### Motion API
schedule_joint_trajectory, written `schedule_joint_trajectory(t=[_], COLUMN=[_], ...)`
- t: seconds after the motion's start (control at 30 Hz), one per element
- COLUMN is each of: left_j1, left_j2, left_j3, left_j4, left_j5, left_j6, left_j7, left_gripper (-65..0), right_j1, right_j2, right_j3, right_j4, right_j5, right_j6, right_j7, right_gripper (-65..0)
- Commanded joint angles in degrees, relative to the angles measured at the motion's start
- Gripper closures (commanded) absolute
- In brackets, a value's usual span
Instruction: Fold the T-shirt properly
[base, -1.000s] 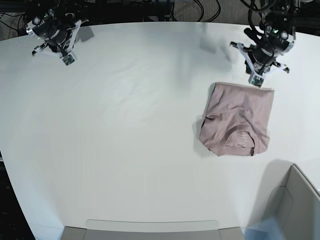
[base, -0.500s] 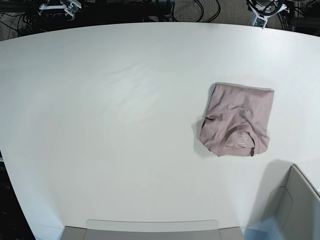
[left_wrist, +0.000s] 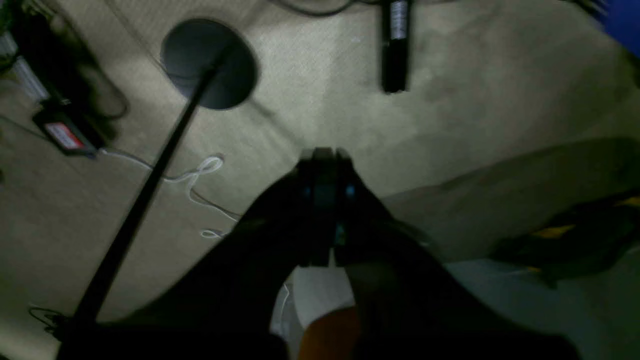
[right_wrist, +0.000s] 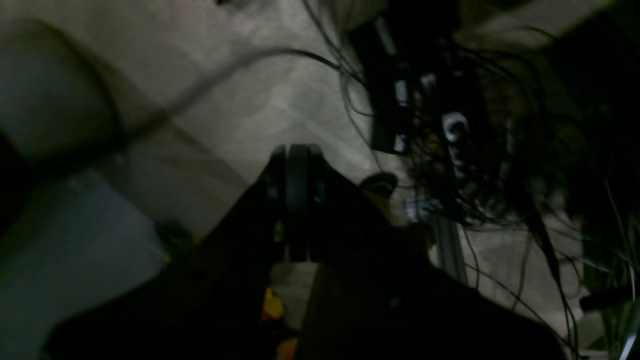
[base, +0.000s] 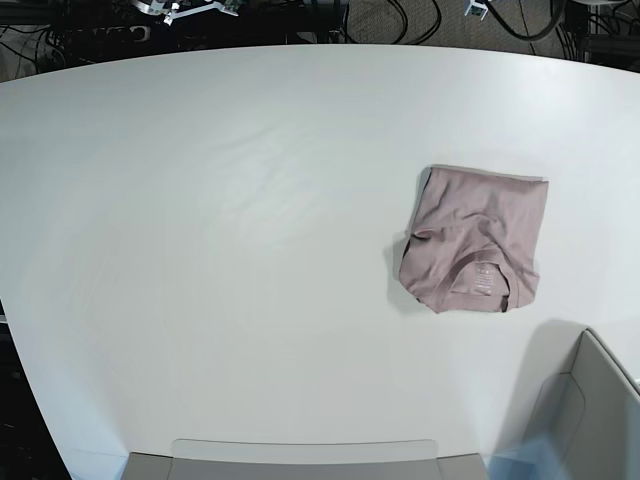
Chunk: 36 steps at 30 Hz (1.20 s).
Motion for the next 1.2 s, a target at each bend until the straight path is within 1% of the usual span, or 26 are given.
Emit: schedule_joint_trajectory(t=[0.0, 0.07, 0.17, 0.27, 0.33, 0.4, 0.43, 0.5, 0.53, 0.57, 0.6, 0.63, 0.7, 0.77, 0.83, 0.97, 1.1, 1.17], left_j1=[-1.30, -5.25, -10.97, -15.89, -18.70, -20.46, -21.43, -23.19, -23.89, -24.42, -24.77, -24.86, -25.03, -25.03, -25.03, -25.47, -27.85, -28.46], left_j2=[-0.30, -0.30, -0.21, -0.12, 0.94, 1.55, 1.73, 2.43, 2.87, 3.22, 3.66, 4.36, 5.77, 6.39, 6.47, 7.62, 8.32, 9.55], left_j3=[-0.13, -0.13, -0.13, -0.13, -0.13, -0.13, -0.13, -0.13, -0.13, -0.13, -0.22, -0.22, -0.22, -0.22, -0.31, -0.31, -0.31, -0.57], left_j4=[-3.16, -11.16, -21.79, -30.94, -35.51, -38.85, -41.13, -46.06, -48.70, -50.45, -51.51, -51.68, -51.68, -51.68, -51.68, -51.68, -52.04, -52.04], left_j5=[1.02, 1.81, 1.81, 1.90, 1.90, 1.90, 1.90, 1.90, 1.90, 1.90, 1.90, 1.81, 1.81, 1.90, 1.90, 1.90, 1.90, 1.72], left_j6=[-0.05, -0.05, -0.05, -0.05, -0.05, -0.05, 0.04, 0.13, 0.66, 1.27, 1.80, 2.33, 2.68, 2.68, 2.68, 2.68, 2.68, 2.68], left_j7=[-0.99, -3.36, -8.20, -14.44, -18.48, -21.65, -24.20, -31.23, -35.63, -38.79, -41.78, -43.54, -43.80, -43.36, -43.36, -43.36, -41.43, -40.29], left_gripper=[0.0, 0.0, 0.0, 0.0, 0.0, 0.0, 0.0, 0.0, 0.0, 0.0, 0.0, 0.0, 0.0, 0.0, 0.0, 0.0, 0.0, 0.0], right_j1=[1.18, 4.52, 10.85, 18.77, 22.63, 24.92, 25.80, 27.29, 28.17, 28.70, 29.49, 30.37, 31.78, 32.48, 32.57, 32.39, 32.74, 33.71], right_j2=[0.74, 1.44, 2.85, 2.50, 1.18, 0.21, -0.14, -0.84, -1.63, -2.07, -2.51, -3.13, -4.27, -4.80, -5.32, -6.03, -8.23, -9.54], right_j3=[-0.83, -3.64, -10.94, -20.61, -26.76, -30.80, -32.83, -35.20, -35.82, -35.90, -35.90, -35.82, -35.99, -36.08, -36.08, -36.08, -36.08, -36.08], right_j4=[-2.55, -10.90, -25.59, -41.06, -48.53, -52.49, -53.98, -56.35, -57.76, -59.34, -61.01, -63.04, -66.99, -70.33, -72.53, -74.38, -77.98, -79.74], right_j5=[-0.18, -0.18, -0.18, -0.18, -0.18, -0.18, -0.18, -0.18, -0.18, -0.18, -0.18, -0.18, -0.18, -0.18, -0.18, -0.18, -0.18, -0.18], right_j6=[0.65, 0.65, 0.65, -9.77, -16.89, -21.81, -24.19, -26.91, -27.71, -28.06, -28.06, -28.06, -28.06, -28.06, -28.06, -28.06, -28.06, -28.06], right_j7=[1.22, 5.71, 12.48, 17.49, 19.95, 21.53, 22.41, 24.96, 26.81, 28.57, 30.32, 32.35, 36.39, 40.26, 42.54, 42.72, 41.58, 41.40], right_gripper=[0.0, 0.0, 0.0, 0.0, 0.0, 0.0, 0.0, 0.0, 0.0, 0.0, 0.0, 0.0, 0.0, 0.0, 0.0, 0.0, 0.0, 0.0])
